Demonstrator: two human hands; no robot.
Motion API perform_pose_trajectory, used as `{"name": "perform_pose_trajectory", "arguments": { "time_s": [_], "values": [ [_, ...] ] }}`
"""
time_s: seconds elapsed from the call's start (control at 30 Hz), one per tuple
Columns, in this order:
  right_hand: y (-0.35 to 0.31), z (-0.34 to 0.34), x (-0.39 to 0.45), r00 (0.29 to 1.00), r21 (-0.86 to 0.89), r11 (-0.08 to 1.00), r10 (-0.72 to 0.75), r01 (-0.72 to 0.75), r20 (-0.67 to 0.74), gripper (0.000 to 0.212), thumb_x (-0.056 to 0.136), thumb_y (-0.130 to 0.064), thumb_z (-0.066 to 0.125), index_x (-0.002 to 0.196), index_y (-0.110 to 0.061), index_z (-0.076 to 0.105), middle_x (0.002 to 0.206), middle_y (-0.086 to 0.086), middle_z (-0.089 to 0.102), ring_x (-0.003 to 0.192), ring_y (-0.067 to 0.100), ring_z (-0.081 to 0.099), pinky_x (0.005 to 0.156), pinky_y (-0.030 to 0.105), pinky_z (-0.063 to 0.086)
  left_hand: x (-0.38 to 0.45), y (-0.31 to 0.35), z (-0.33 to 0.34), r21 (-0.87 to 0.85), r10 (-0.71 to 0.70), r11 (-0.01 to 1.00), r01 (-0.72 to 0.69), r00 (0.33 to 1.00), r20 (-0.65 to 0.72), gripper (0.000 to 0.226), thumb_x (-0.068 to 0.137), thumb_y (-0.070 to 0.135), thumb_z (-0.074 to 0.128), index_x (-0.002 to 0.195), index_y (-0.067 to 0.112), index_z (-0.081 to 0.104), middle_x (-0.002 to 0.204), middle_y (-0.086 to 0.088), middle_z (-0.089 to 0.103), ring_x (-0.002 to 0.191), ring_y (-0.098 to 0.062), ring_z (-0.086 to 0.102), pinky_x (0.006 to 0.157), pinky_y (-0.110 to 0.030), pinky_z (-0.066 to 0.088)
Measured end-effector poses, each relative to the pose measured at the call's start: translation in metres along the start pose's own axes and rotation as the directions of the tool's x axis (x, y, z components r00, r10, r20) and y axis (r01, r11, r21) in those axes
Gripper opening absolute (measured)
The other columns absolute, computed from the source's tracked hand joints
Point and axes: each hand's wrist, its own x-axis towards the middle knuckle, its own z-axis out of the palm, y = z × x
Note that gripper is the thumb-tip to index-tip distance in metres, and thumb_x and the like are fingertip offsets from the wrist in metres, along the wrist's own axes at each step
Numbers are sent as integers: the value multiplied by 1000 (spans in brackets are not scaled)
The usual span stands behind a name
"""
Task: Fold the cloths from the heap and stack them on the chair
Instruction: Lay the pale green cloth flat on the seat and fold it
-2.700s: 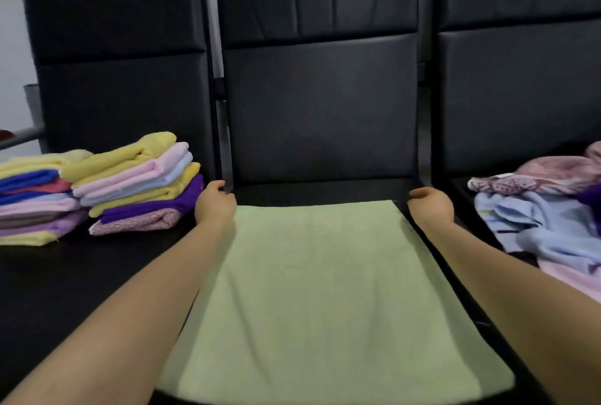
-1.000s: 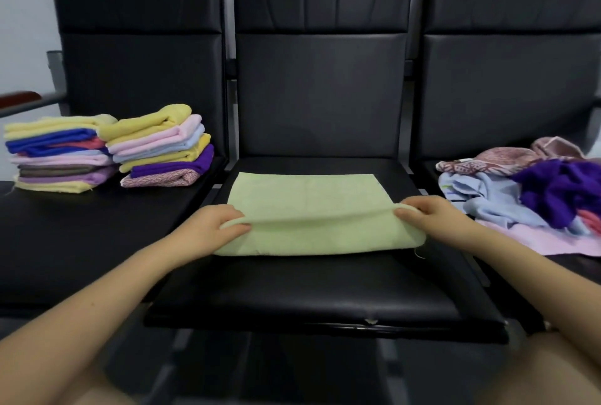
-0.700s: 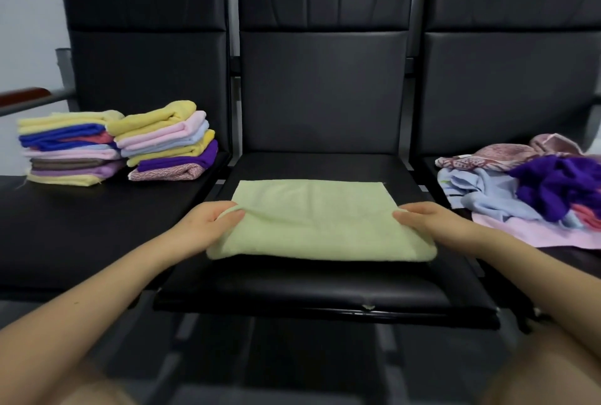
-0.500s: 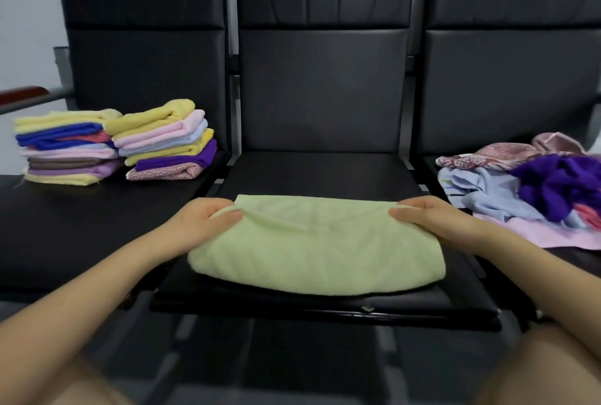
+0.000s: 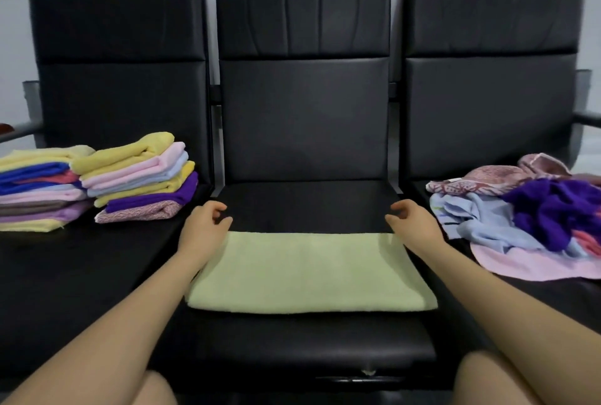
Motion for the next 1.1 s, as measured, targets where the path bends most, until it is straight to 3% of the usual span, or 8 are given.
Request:
{"name": "perform_pose_trajectory", "arguments": {
  "time_s": [0.13, 0.23, 0.3, 0.43, 0.63, 0.8, 0.93, 1.1],
  "values": [
    [8, 0, 2, 997, -134, 990, 42, -32, 71, 37, 89, -32, 64, 120, -13, 58, 117, 8, 62, 109, 26, 59, 79, 29, 42, 6, -18, 8, 68, -95, 993, 92, 995, 41, 26, 87, 20, 67, 111, 9, 66, 108, -14, 65, 100, -29, 61, 85, -33, 44],
    [9, -6, -5, 991, -235, 972, 47, -17, 122, 26, 86, -40, 65, 81, -15, 59, 81, 3, 61, 83, 22, 60, 64, 28, 37, 2, -20, 6, 104, -78, 992, 72, 995, 61, 25, 88, 27, 66, 108, 11, 66, 105, -10, 66, 96, -24, 61, 81, -31, 43],
    [5, -14, -13, 973, -352, 935, 113, -35, 203, 49, 81, -54, 65, 59, -16, 45, 59, -1, 48, 59, 18, 50, 54, 29, 32, -4, -18, 2, 107, -84, 992, 73, 991, 102, 30, 89, 34, 65, 110, 12, 64, 97, -3, 64, 90, -20, 59, 76, -29, 42],
    [-2, -23, -32, 928, -431, 901, 203, -53, 311, 54, 68, -65, 72, 61, -18, 45, 64, -5, 48, 59, 12, 48, 55, 26, 33, -19, -19, -8, 203, -78, 978, 41, 981, 179, 36, 85, 39, 68, 112, 16, 62, 84, 2, 63, 79, -15, 60, 73, -34, 48],
    [-13, -17, -49, 915, -46, 993, 120, -111, 385, 26, 82, -32, 73, 87, -8, 65, 81, 0, 63, 76, 13, 61, 60, 24, 43, -27, -19, -14, 217, -84, 976, 36, 972, 217, 44, 86, 35, 67, 125, 18, 57, 87, 5, 60, 84, -16, 60, 72, -30, 46],
    [-44, -12, -51, 890, 319, 863, 268, -392, 369, 32, 84, -29, 70, 105, -7, 59, 95, 8, 65, 83, 23, 62, 66, 30, 48, -25, -14, -15, 97, -151, 986, 137, 976, 159, 36, 90, 26, 63, 124, 14, 59, 97, -2, 61, 97, -22, 60, 82, -31, 46],
    [-81, 9, -55, 873, 459, 782, 214, -422, 438, 31, 83, -24, 69, 106, -7, 60, 100, 13, 67, 93, 30, 65, 89, 44, 53, -23, -13, -19, 63, -164, 985, 160, 985, 59, 30, 89, 23, 60, 117, 15, 65, 107, -7, 64, 104, -27, 59, 92, -37, 47],
    [-124, 41, -72, 787, 600, 678, -52, -424, 615, 6, 91, -15, 61, 89, -9, 61, 75, 6, 62, 64, 17, 59, 60, 28, 50, -34, 7, -19, -114, -93, 989, 97, 995, 37, 15, 94, 10, 54, 97, 15, 67, 88, -1, 65, 83, -19, 58, 71, -29, 43]
  ]
}}
